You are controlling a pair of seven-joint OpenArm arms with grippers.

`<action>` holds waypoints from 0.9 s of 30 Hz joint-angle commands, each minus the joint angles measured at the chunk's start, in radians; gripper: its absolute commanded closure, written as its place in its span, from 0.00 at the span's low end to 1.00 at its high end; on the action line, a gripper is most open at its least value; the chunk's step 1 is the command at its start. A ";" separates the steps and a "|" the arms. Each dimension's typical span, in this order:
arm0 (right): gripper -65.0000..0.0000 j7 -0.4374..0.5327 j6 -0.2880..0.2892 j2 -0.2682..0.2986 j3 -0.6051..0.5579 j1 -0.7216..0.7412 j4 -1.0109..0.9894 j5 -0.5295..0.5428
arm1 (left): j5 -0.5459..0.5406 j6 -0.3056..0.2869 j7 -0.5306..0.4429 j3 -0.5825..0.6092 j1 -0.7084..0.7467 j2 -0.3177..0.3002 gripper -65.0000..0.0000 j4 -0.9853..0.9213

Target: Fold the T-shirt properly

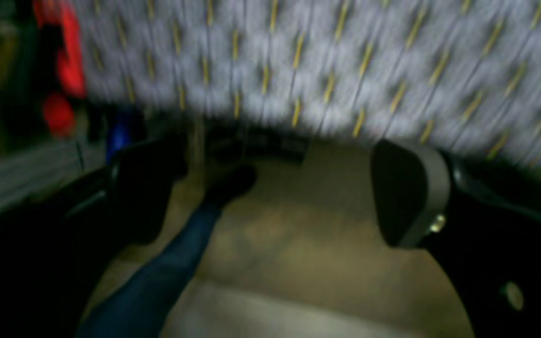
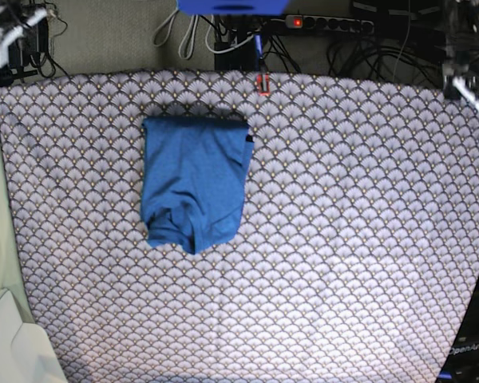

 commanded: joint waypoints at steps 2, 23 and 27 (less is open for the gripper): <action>1.00 0.015 -0.003 0.024 0.034 -0.014 -0.077 0.004 | 0.014 -0.023 -0.003 -0.037 0.030 0.009 0.00 0.017; 1.00 0.390 -0.003 0.095 -0.145 0.198 -0.892 -0.294 | 0.486 -0.063 -0.692 0.131 0.285 0.181 0.00 -0.641; 1.00 0.465 -0.003 0.099 -0.139 0.256 -1.010 -0.355 | 0.506 -0.061 -0.813 0.195 0.188 0.106 0.00 -0.957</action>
